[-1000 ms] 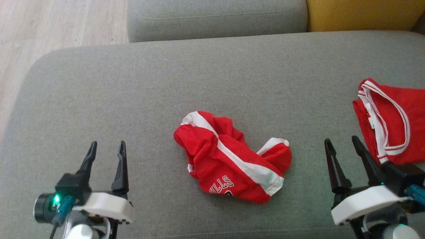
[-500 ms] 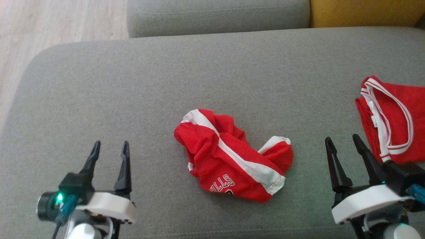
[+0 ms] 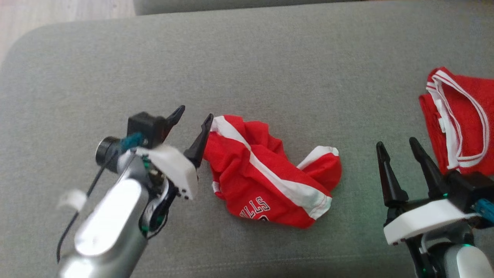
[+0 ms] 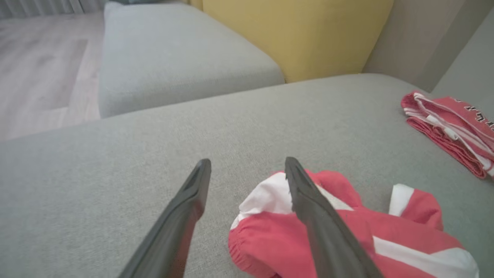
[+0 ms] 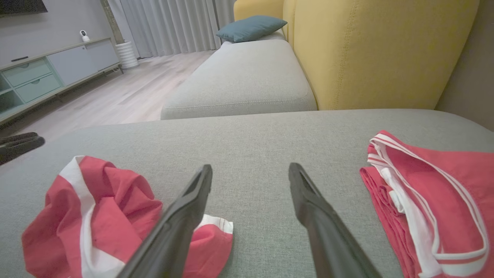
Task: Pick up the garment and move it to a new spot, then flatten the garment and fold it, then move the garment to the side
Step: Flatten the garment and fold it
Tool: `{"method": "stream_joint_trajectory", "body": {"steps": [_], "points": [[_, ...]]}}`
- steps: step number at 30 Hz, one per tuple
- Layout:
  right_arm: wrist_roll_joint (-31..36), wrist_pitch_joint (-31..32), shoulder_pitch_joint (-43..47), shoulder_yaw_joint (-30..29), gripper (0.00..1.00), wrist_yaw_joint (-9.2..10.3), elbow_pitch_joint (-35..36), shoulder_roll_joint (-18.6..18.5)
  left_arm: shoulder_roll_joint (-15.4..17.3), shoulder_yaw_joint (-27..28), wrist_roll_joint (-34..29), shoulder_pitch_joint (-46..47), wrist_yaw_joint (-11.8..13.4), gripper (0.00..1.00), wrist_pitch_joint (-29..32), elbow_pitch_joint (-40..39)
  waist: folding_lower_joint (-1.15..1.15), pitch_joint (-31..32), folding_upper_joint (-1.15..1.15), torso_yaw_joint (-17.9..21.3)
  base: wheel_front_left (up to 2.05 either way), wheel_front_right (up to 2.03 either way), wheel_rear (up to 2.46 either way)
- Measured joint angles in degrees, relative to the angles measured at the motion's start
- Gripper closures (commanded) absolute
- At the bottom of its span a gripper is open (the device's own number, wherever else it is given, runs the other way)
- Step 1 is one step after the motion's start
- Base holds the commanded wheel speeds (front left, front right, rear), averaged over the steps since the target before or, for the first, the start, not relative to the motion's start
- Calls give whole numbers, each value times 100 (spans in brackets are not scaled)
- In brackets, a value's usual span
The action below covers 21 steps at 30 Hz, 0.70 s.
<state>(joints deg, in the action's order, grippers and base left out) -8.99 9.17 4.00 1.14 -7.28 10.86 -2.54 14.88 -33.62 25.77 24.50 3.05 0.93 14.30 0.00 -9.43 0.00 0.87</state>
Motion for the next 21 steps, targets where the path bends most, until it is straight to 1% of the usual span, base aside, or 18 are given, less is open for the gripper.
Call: {"method": "stream_joint_trajectory", "body": {"steps": [5, 8, 11, 15, 16, 17, 18, 21], "points": [[-11, -12, -6, -1, 0, 0, -73, 0, -109, -89, 282, 433, -300, 0, 672, 825, 0, -151, 0, 171, 0, 0, 0], [-21, -52, -7, -7, 0, 0, -110, 0, -140, -105, 420, 587, -469, 0, 965, 1207, 0, -227, 0, 250, 0, 0, 0], [-60, -81, -13, -5, 0, 0, -138, 0, -171, -124, 485, 700, -591, 0, 1067, 1514, 0, -292, 0, 303, 0, 0, 0], [-60, -116, -62, -4, 0, 0, -169, 0, -230, -144, 568, 820, -666, 0, 1090, 1773, 0, -347, 0, 342, 0, 0, 0], [-60, -119, -104, -7, 0, 0, -185, 0, -249, -146, 595, 865, -699, 23, 1091, 1842, 0, -360, 0, 352, 0, 0, 0], [-60, -120, -143, -7, 0, 0, -189, 0, -260, -148, 635, 907, -721, 98, 1118, 1917, 0, -373, 0, 361, 0, 0, 0], [-60, -123, -166, -5, 0, 0, -190, 0, -264, -163, 661, 943, -765, 100, 1162, 1985, 0, -383, 0, 369, 0, 0, 0], [-60, -168, -187, -11, 0, 0, -212, 0, -265, -212, 666, 1014, -815, 100, 1123, 2150, 0, -406, 0, 384, 0, 0, 0]]}}
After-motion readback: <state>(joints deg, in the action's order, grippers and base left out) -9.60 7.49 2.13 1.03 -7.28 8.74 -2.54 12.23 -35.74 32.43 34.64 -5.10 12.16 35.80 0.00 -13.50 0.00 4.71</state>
